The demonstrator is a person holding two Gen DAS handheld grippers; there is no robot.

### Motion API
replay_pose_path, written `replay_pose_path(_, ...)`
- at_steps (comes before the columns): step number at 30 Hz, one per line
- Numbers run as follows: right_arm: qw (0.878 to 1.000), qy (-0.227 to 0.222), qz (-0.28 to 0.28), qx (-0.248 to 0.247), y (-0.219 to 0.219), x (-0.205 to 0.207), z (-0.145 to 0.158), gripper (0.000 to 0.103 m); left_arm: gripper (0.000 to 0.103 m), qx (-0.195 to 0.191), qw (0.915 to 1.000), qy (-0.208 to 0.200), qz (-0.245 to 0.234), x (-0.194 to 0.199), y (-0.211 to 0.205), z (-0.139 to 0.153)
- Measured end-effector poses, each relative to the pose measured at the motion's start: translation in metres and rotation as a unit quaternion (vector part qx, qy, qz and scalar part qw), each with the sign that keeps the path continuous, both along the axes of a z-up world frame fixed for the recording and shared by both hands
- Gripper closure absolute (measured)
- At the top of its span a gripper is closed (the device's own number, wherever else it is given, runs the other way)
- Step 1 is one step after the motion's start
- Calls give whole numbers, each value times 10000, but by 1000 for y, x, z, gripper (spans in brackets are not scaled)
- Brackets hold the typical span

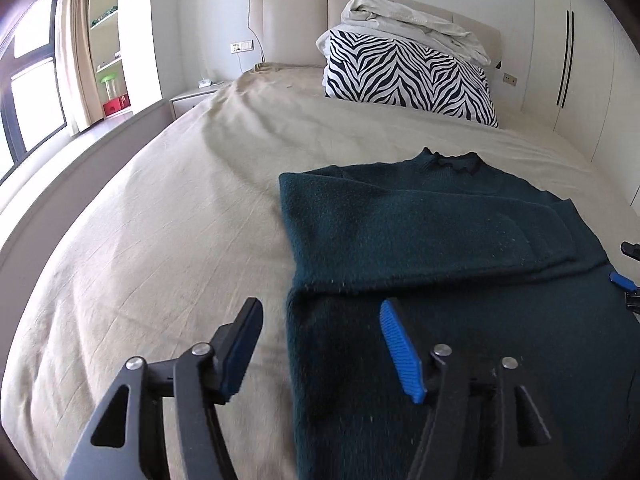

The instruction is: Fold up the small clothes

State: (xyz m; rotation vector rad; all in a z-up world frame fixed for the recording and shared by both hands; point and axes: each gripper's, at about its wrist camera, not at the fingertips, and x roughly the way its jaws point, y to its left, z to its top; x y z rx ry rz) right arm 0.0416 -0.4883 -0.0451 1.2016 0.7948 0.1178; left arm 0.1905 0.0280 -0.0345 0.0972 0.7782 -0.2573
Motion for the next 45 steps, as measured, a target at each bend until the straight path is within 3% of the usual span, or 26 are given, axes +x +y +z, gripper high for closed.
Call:
replay_pose_path(2,9994,76,-253,-220,-8,-36,8,49,28,27,9999,91,-61,-28,9,1)
replay_pose_path(10,9973,402,-476,-384,-4,-145,4,51,26,-581,9915,1151,159,-117,52,-29)
replay_pose_path(17,9928,593,-632,-826,-1,-212,16,51,26,-994,9846,1427,182,-168,73,-30)
replay_pose_path(25,9887,756,-199,-1278,26,-246,24,51,27,-1587,9685,1916,3,-183,85,-30)
replay_pose_path(34,9898,852,-141,-1129,23,-272,33,51,39,-1475,9602,2355,-277,-196,82,-31)
replay_pose_path(41,9897,1016,-183,-987,17,-296,30,51,66,-1506,9548,2556,-160,-197,89,-35)
replay_pose_path(45,9893,1078,-169,-966,16,-301,31,51,67,-1506,9522,2640,-306,-200,88,-36)
